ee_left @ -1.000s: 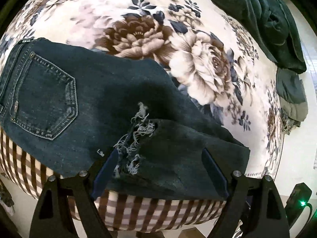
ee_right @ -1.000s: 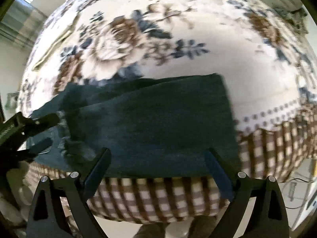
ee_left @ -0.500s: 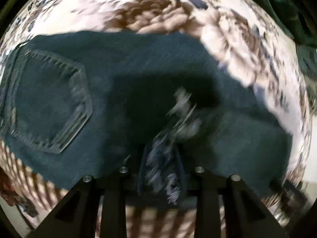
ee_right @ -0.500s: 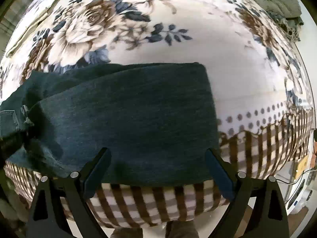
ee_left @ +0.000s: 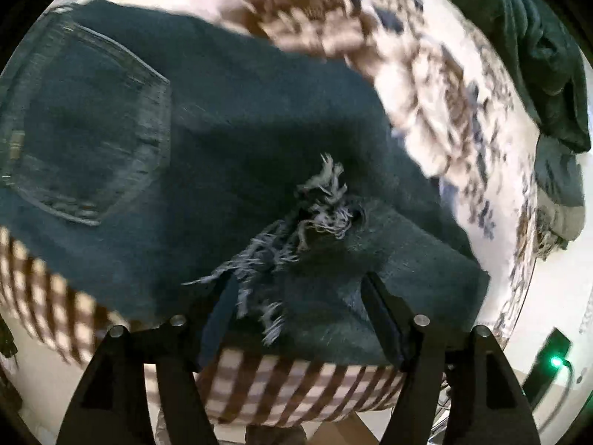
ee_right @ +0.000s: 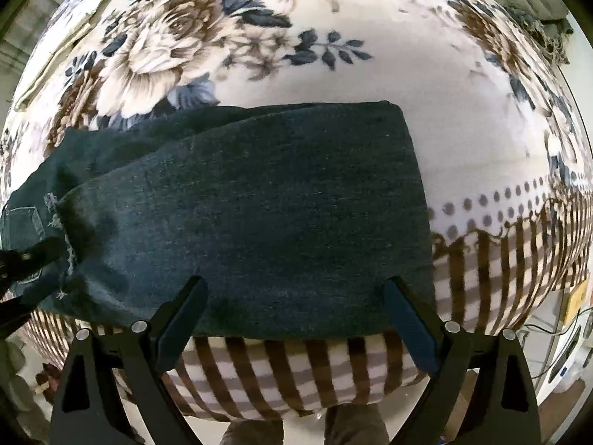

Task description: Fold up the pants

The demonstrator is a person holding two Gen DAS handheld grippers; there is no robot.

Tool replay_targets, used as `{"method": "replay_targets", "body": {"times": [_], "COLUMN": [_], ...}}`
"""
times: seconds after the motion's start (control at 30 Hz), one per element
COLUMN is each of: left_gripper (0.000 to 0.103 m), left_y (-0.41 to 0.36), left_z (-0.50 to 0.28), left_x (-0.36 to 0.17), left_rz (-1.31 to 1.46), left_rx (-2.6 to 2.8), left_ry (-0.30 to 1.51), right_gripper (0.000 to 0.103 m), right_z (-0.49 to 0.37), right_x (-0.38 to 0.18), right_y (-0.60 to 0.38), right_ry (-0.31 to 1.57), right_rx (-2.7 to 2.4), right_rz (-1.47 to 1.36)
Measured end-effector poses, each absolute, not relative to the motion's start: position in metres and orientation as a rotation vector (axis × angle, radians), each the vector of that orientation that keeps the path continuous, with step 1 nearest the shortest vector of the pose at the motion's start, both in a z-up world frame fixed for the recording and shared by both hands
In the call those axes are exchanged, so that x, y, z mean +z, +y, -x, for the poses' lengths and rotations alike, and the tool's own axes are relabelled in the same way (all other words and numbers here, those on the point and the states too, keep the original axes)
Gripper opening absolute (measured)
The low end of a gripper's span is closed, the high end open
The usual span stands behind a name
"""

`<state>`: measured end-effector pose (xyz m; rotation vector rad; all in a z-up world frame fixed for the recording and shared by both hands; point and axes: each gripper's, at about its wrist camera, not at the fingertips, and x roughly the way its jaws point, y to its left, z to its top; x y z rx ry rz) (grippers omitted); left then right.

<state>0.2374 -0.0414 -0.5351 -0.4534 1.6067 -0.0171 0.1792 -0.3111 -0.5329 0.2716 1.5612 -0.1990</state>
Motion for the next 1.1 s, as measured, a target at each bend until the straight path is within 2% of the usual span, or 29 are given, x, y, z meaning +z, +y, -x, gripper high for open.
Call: {"method": "replay_targets", "body": {"times": [0.1, 0.23, 0.5, 0.67, 0.7, 0.73, 0.8, 1.1], "left_gripper": [0.067, 0.067, 0.067, 0.067, 0.076, 0.090, 0.099, 0.101], "left_y": [-0.063, -0.073, -0.059, -0.042, -0.032, -0.021, -0.001, 0.127], "left_z": [-0.231, -0.209, -0.232, -0.241, -0.239, -0.238, -0.236, -0.182], "left_x": [-0.551, -0.537, -0.493, -0.491, -0.492, -0.493, -0.495, -0.510], "left_rz": [0.247, 0.069, 0.167, 0.225, 0.263, 0.300, 0.403, 0.853], "left_rx": [-0.026, -0.094, -0.055, -0.011, -0.001, 0.007, 0.027, 0.288], "left_ry": [1.636, 1.627, 1.514, 1.451, 1.449, 1.443, 1.394, 1.190], "right_gripper": [0.097, 0.097, 0.097, 0.097, 0.097, 0.097, 0.101, 0.103], "right_z": [-0.186, -0.188, -0.183, -0.186, -0.187, -0.188, -0.187, -0.206], "right_x": [-0.539, -0.544, -0.548, -0.543, -0.541, -0.538, -0.535, -0.535], "right_y": [-0.309, -0.302, -0.287, -0.280, -0.278, -0.275, -0.271, -0.208], "right_ry": [1.569, 1.572, 1.560, 1.549, 1.549, 1.550, 1.550, 1.577], "right_rx": [-0.194, -0.175, -0.188, -0.206, -0.208, -0.210, -0.209, -0.123], "right_rz": [-0.272, -0.262, -0.247, -0.236, -0.237, -0.249, -0.296, -0.333]}}
